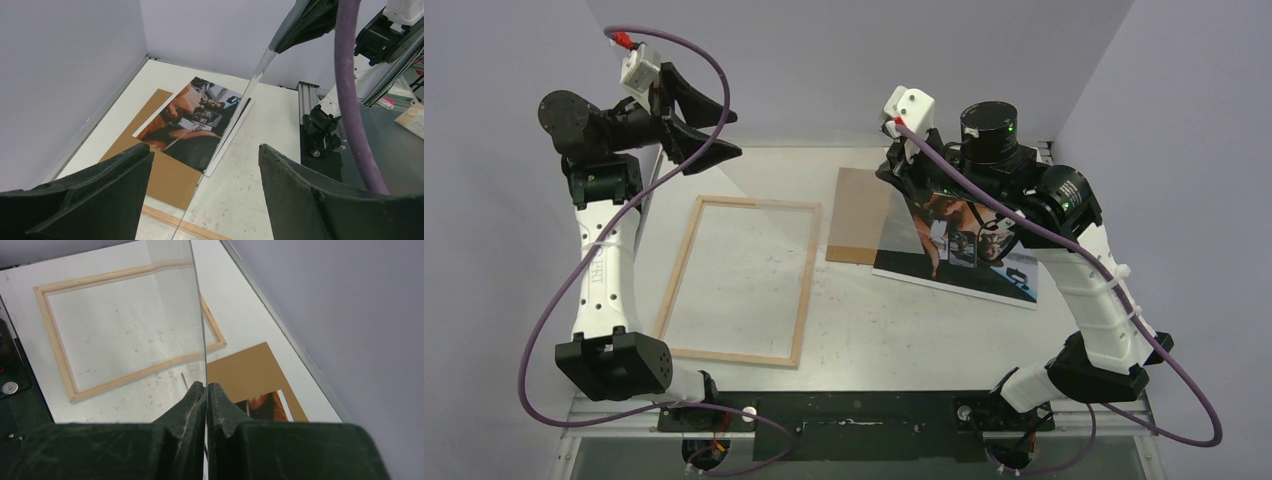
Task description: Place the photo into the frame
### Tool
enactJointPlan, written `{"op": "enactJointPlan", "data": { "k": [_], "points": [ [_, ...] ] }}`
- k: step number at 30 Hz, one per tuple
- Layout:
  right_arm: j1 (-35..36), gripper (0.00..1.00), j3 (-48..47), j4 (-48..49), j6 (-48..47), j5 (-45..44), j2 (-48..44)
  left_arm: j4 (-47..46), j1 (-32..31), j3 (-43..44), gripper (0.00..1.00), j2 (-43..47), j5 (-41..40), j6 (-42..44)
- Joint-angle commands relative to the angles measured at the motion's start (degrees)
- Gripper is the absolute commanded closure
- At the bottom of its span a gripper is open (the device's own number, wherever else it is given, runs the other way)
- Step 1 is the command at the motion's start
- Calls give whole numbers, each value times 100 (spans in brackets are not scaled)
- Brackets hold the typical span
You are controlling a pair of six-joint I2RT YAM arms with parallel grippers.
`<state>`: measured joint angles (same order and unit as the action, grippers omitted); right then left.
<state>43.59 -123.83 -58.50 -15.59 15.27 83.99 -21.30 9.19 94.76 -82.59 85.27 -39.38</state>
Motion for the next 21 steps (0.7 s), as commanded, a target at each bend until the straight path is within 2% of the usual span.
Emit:
{"op": "enactJointPlan", "data": {
  "k": [1,7,12,15,18,21],
  "points": [
    [35,100,-97,450,100,82,-119,42,-81,240,27,62,-110,125],
    [35,100,-78,449,83,136,-119,-118,-128,118,48,101,170,19],
    [35,100,-71,442,73,216,-147,-552,-128,-132,58,187,301,-322],
    [35,100,-40,514,114,287,-176,-653,-128,-215,76,206,339,-404],
    [35,100,40,608,165,343,-218,-832,-123,-215,98,218,364,-518],
    [35,100,228,763,224,366,-303,-976,-110,-93,100,225,352,-608]
  ]
}}
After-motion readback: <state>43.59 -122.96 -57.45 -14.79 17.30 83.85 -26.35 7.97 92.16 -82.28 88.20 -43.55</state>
